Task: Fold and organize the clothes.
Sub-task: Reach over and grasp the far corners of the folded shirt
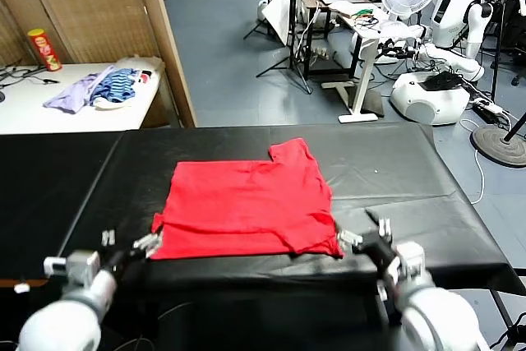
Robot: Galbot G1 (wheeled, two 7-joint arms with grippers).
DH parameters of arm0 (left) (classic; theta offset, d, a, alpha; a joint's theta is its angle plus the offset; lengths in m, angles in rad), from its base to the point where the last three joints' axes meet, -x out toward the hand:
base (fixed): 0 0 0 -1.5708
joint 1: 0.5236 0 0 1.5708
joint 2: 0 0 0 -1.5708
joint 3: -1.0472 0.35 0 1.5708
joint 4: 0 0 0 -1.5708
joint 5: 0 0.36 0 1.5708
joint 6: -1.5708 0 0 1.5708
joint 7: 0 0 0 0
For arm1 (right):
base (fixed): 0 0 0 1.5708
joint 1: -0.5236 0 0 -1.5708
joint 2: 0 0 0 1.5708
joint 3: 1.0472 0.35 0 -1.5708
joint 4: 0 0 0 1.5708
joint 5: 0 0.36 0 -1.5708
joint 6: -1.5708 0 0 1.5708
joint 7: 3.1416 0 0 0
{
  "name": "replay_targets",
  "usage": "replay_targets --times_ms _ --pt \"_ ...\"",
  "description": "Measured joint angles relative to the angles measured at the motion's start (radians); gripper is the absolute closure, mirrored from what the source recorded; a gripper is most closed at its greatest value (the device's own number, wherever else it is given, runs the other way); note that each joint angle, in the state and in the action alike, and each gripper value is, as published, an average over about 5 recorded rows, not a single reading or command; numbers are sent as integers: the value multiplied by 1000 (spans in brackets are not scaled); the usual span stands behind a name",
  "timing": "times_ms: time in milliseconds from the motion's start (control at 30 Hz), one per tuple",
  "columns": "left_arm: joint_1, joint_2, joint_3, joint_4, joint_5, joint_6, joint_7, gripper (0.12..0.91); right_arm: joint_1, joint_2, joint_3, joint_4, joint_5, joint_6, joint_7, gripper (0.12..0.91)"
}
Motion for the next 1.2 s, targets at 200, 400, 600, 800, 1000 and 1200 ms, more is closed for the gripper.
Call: replay_targets --times_ms 200,400,600,800,1000,1200 --pt "-251 -1 99 219 -116 32 -18 232 249 41 -120 -292 18 38 23 227" --pt "-473 -25 221 459 -94 48 32 232 430 99 -213 -543 69 32 27 227" --pt "-609 -51 302 657 -60 54 94 232 536 159 -249 -726 73 35 -11 227" --pt "-688 -81 333 784 -35 44 125 232 584 213 -247 -849 55 33 -33 227" --pt "-746 -109 342 876 -26 13 146 232 603 240 -230 -909 51 34 -43 246" --pt "-775 -121 349 925 -17 13 152 372 610 248 -215 -933 52 35 -59 505"
